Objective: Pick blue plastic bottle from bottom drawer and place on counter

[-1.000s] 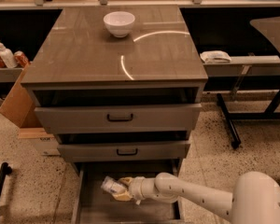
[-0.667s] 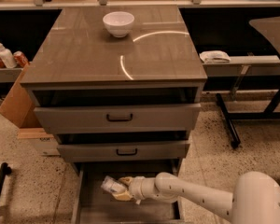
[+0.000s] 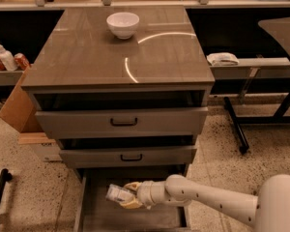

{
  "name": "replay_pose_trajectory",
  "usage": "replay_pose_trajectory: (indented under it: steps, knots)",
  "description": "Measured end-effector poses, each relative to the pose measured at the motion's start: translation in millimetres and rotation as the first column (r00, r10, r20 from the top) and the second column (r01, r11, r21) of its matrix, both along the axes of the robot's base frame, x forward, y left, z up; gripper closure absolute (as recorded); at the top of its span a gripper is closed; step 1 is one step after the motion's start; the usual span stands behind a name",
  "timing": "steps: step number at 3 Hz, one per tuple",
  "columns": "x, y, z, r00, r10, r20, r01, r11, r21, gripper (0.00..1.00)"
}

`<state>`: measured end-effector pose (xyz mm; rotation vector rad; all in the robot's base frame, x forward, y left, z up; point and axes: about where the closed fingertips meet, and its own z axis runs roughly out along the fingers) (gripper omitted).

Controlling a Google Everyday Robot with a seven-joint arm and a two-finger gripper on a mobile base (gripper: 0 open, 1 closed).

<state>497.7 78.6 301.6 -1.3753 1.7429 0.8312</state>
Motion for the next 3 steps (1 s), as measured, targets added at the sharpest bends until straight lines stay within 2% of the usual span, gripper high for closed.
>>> replay_pose_trajectory:
  steps: [1,2,3]
  knots:
    - [-14.3,-22.5,48.2,0.9910,0.088,0.101,-0.086,0.996,-0.024,1.00]
    - [-22.4,-46.2,89.6,0.9727,0.139,0.186,-0.135,0.990,-0.031,1.00]
    - [-30.6,-69.9,139.5,0.9444,0.158,0.288,-0.154,0.987,-0.038,1.00]
